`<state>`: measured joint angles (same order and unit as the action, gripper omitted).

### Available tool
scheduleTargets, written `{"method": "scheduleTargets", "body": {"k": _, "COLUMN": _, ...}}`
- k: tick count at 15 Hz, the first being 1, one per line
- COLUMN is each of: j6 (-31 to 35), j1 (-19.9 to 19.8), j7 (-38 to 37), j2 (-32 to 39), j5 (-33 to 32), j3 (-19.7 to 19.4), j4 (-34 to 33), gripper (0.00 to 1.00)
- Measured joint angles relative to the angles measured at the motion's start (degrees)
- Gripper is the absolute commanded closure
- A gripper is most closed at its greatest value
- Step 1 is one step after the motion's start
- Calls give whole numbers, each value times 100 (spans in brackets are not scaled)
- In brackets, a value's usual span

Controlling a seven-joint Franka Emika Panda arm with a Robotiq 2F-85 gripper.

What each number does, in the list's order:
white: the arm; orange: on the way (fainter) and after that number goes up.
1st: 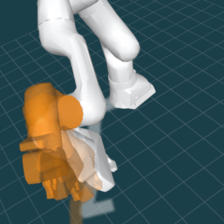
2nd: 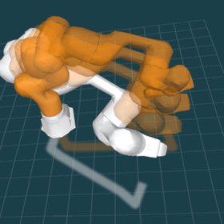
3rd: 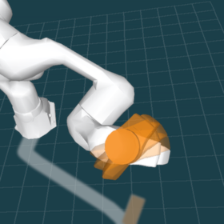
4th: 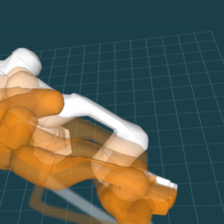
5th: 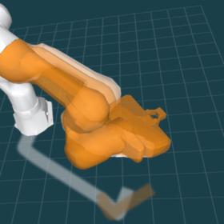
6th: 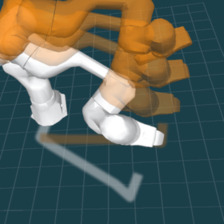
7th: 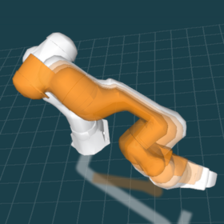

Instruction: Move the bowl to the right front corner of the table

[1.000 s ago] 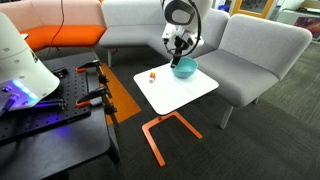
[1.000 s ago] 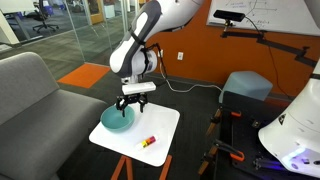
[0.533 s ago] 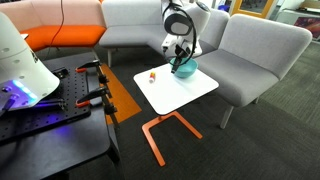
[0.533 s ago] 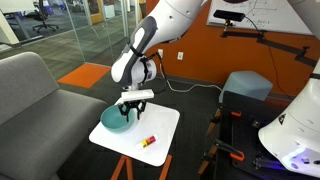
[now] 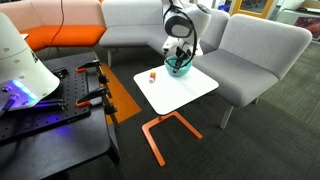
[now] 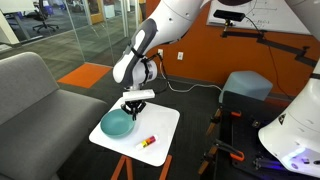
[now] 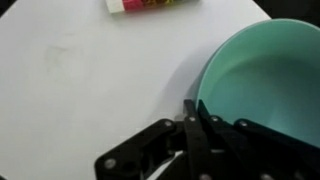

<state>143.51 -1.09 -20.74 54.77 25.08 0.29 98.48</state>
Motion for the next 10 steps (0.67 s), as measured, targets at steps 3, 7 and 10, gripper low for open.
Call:
{"method": "scheduleTargets", "body": {"k": 3, "j6": 118, "j1": -1, "j7": 0, "j2": -31, "j5": 0, "j3": -12, "j4": 18, "gripper": 99}}
{"method": "scheduleTargets", "body": {"k": 7, "j6": 681, "j1": -43, "j7": 0, "j2": -348, "j5": 87, "j3": -21, "j4": 447, "gripper": 99}}
{"method": "scheduleTargets", "body": {"k": 10, "j6": 1135, "j1": -218, "j7": 15, "j2": -833, "j5": 359, "j3": -15, "j4": 1249, "gripper": 99}}
